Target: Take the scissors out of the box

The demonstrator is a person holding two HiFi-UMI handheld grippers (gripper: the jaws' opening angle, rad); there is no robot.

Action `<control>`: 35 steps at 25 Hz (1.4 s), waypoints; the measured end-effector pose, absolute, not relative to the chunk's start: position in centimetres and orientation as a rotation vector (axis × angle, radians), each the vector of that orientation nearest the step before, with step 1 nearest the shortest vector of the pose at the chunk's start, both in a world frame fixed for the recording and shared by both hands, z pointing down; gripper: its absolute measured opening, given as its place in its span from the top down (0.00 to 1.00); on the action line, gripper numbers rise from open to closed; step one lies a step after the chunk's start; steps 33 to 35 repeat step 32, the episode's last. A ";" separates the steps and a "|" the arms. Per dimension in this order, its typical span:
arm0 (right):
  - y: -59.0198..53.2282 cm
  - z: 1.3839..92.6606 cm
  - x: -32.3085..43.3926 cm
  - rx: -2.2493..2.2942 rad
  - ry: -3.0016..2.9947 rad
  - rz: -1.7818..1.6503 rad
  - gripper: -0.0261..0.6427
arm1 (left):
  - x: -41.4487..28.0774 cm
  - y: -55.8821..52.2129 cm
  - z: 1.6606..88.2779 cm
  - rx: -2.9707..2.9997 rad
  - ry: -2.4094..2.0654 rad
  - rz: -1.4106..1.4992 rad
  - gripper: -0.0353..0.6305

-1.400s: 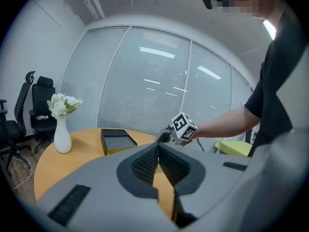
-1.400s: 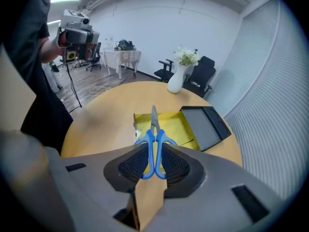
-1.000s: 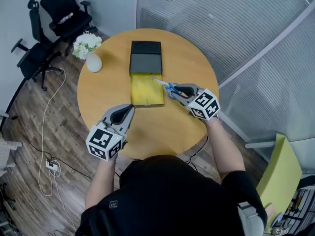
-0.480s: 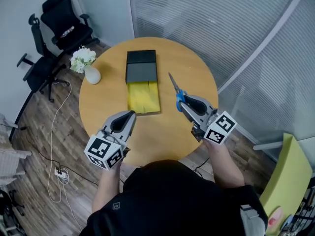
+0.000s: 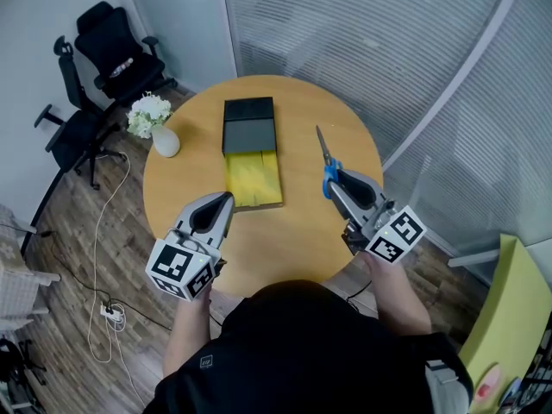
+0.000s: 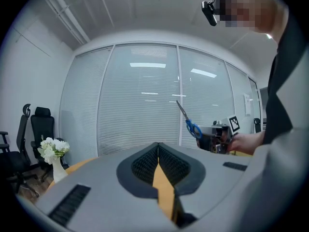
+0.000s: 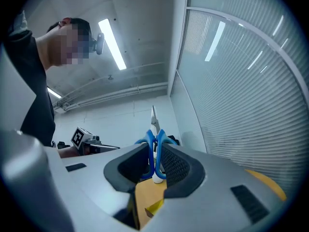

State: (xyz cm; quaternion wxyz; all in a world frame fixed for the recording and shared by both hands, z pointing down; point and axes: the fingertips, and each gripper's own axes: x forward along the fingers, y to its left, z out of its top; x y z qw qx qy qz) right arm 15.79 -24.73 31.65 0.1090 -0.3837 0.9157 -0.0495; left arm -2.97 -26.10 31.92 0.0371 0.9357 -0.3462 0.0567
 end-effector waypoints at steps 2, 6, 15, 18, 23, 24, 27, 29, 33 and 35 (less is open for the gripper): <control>-24.8 31.8 15.4 -1.132 2.698 -0.149 0.81 | -2.7 -26.0 31.9 2.880 -1.052 0.176 0.93; -25.1 32.2 14.1 -1.116 2.737 -0.144 0.81 | -1.6 -26.1 32.4 2.881 -1.010 0.185 0.93; -24.6 33.3 13.4 -1.117 2.751 -0.168 0.81 | -1.5 -25.4 33.9 2.867 -0.997 0.226 0.93; -24.8 33.4 13.5 -1.122 2.754 -0.179 0.81 | -1.7 -25.9 33.9 2.861 -1.009 0.230 0.93; -25.2 33.4 13.6 -1.121 2.764 -0.170 0.81 | -1.6 -26.7 33.9 2.857 -1.019 0.227 0.93; -25.3 33.4 13.7 -1.122 2.765 -0.167 0.81 | -1.5 -26.8 33.9 2.857 -1.018 0.226 0.93; -25.2 33.3 13.6 -1.130 2.762 -0.162 0.81 | -1.8 -26.7 33.9 2.857 -1.016 0.223 0.93; -25.2 33.2 13.5 -1.134 2.759 -0.158 0.81 | -2.0 -26.6 34.0 2.858 -1.017 0.221 0.93; -25.4 33.2 13.6 -1.136 2.757 -0.153 0.81 | -2.1 -26.9 34.0 2.860 -1.020 0.219 0.93; -25.4 33.2 13.6 -1.136 2.757 -0.153 0.81 | -2.1 -26.9 34.0 2.860 -1.020 0.219 0.93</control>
